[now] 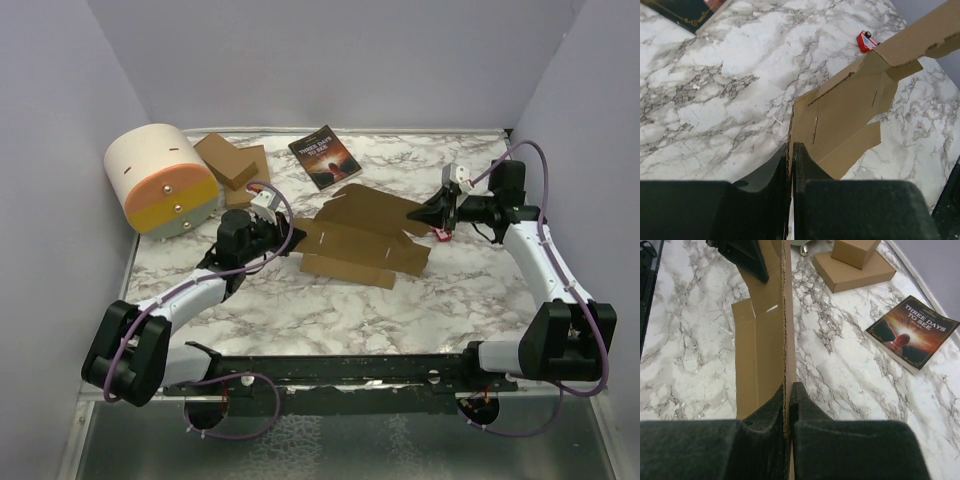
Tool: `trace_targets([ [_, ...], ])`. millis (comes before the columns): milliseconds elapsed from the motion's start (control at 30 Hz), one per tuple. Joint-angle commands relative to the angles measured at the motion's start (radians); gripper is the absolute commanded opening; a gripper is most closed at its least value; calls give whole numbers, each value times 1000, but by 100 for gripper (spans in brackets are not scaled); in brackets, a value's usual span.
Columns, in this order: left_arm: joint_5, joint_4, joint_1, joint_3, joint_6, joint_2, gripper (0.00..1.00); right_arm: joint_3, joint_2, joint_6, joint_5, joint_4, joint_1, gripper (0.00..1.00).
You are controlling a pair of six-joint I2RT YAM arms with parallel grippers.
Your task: Fold the paper box
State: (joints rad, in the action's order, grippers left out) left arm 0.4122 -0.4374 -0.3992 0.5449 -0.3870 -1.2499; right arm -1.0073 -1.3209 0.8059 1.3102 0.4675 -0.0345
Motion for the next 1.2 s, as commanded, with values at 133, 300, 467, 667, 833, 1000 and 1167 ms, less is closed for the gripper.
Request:
trace_targets([
  [133,8,-341,-6,-43,91,-34,6,-113,16,20,5,75,-4,1],
  [300,10,-420,-6,2,105,-102,6,-177,1,34,13,126,-4,1],
  [467,14,-466,-6,36,112,-167,8,-209,-9,63,-22,156,-2,1],
  [667,30,-520,-6,86,97,-273,10,-253,-15,106,-21,204,-2,1],
  [833,51,-577,-6,120,96,-345,12,-261,-36,136,-6,252,-1,1],
  [1000,70,-616,-6,123,121,-380,13,-225,-32,114,-6,246,-1,1],
  [1167,62,-635,-6,104,135,-391,11,-196,-22,83,-11,224,-1,1],
])
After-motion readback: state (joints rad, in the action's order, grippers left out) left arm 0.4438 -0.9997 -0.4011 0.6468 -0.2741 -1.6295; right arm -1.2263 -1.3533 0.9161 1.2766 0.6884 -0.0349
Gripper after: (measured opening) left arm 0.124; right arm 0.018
